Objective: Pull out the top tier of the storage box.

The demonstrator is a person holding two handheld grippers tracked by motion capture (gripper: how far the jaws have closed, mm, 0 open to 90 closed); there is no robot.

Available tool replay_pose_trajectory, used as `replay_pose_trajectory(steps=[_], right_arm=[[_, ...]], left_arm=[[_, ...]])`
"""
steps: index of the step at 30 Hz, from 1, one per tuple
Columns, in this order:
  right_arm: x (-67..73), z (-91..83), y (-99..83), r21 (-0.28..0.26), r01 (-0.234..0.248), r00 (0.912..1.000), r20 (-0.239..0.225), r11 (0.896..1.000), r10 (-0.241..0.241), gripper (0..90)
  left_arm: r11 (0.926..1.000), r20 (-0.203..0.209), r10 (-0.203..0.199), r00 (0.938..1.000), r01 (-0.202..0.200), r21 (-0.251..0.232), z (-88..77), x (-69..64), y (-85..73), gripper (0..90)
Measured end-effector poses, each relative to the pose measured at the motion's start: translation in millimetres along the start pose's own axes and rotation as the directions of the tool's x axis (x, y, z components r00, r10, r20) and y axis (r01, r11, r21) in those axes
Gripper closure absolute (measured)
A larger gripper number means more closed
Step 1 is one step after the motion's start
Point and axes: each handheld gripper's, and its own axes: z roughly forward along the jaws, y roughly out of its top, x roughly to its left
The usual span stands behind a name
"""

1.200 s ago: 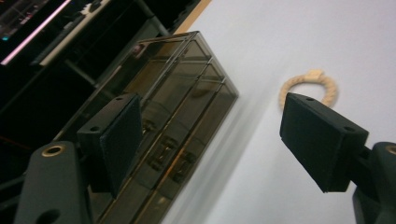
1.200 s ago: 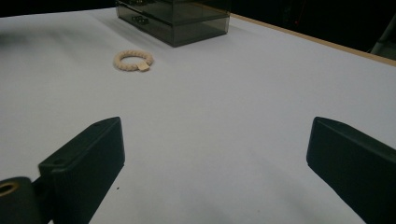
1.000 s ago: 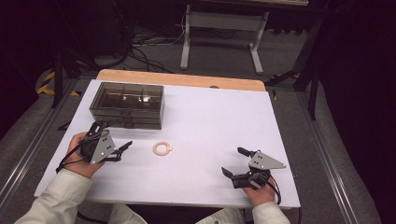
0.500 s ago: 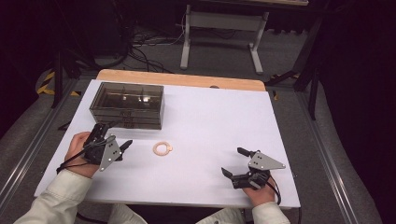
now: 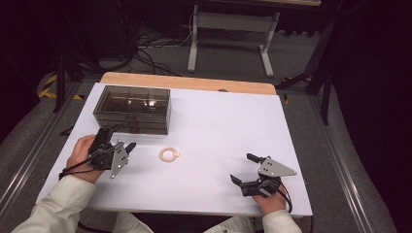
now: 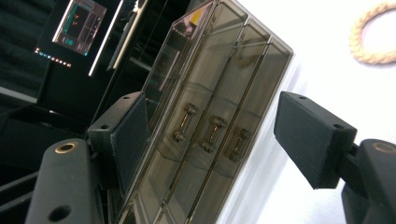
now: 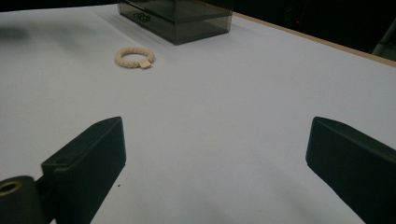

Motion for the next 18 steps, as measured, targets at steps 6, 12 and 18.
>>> replay_pose_trajectory(steps=[6,12,18], right_arm=[[0.1,-0.1,0.0,0.000,0.001,1.0000,-0.001,1.000,-0.001,5.4],[0.2,0.1,0.0,0.002,0.001,1.0000,-0.003,1.000,-0.001,5.4],[0.3,0.4,-0.1,0.002,0.001,1.0000,-0.005,1.000,-0.001,5.4]], left_arm=[[0.9965,-0.058,0.083,0.9949,-0.082,0.015,3.9,-4.9,-0.4,29.0],[0.9874,-0.111,0.151,0.9823,-0.145,0.063,12.7,-8.0,-1.0,34.9],[0.9698,-0.139,0.227,0.9639,-0.211,0.122,21.4,-10.9,0.2,38.8]])
